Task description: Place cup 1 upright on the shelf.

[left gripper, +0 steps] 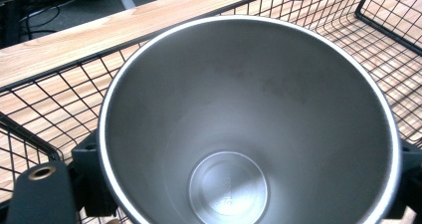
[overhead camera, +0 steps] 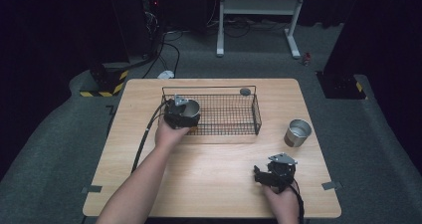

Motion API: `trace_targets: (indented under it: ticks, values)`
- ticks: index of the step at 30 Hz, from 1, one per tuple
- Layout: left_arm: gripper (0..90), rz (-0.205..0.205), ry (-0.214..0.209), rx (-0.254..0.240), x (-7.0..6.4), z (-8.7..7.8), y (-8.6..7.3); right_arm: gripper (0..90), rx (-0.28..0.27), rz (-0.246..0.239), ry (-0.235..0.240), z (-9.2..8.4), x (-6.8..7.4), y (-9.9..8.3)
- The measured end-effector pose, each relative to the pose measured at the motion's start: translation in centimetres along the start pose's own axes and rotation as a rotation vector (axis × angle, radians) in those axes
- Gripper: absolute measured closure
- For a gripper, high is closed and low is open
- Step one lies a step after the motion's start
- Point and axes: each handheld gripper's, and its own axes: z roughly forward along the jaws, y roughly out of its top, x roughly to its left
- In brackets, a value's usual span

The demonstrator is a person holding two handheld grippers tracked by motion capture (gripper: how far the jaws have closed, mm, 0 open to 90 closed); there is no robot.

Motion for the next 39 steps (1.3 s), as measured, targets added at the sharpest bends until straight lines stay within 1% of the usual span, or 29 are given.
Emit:
trace_targets:
  ticks: [1, 2, 3, 4, 5, 12, 17, 21, 22, 25, 29, 34, 38, 39]
  values:
    - [11.1, -0.003, 0.007, 0.005, 0.0, 0.0, 0.0, 9.1, 0.000, 0.000, 0.000, 0.0, 0.0, 0.0]
    - [8.3, -0.014, -0.004, 0.018, -0.1, 0.0, 0.0, 9.1, 0.000, 0.000, 0.000, 0.0, 0.0, 0.0]
    - [5.1, -0.011, 0.002, 0.029, -0.1, 0.0, 0.0, 9.1, 0.000, 0.000, 0.000, 0.0, 0.0, 0.0]
    - [1.2, -0.012, 0.018, 0.038, -0.1, 0.0, 0.0, 9.1, 0.000, 0.000, 0.000, 0.0, 0.0, 0.0]
    - [0.1, -0.011, 0.015, 0.042, -0.1, -0.1, 0.0, 9.1, 0.000, 0.000, 0.000, 0.0, 0.0, 0.0]
    - [0.0, -0.026, -0.011, 0.037, 0.2, -1.2, 0.0, 9.1, 0.000, 0.000, 0.000, 0.0, 0.0, 0.0]
    - [0.0, -0.038, -0.013, 0.034, 0.5, -1.8, -0.4, 9.1, 0.000, 0.000, 0.000, 0.0, 0.0, 0.0]
    - [0.0, -0.049, -0.009, 0.023, 0.7, -2.8, -1.1, 9.1, 0.000, 0.000, 0.000, 0.0, 0.0, 0.0]
    - [0.0, -0.049, -0.005, 0.019, 0.6, -3.1, -1.3, 9.1, 0.000, 0.000, 0.000, 0.0, 0.0, 0.0]
    - [0.0, -0.029, -0.002, 0.009, 0.3, -3.8, -1.6, 9.1, 0.000, 0.000, 0.000, 0.0, 0.0, 0.0]
    - [0.0, -0.028, -0.007, 0.007, 0.0, -4.6, -2.1, 9.1, 0.000, 0.000, 0.000, 0.0, 0.0, 0.0]
    - [0.0, -0.039, -0.019, 0.006, -0.2, -5.1, -2.6, 9.1, 0.000, 0.000, 0.000, 0.0, 0.0, 0.0]
    - [0.0, -0.067, -0.049, -0.007, -0.3, -5.9, -3.0, 9.1, 0.000, 0.000, 0.000, 0.0, 0.0, 0.0]
    - [0.0, -0.067, -0.052, -0.005, -0.3, -6.0, -3.0, 9.1, 0.000, 0.000, 0.000, 0.0, 0.0, 0.0]
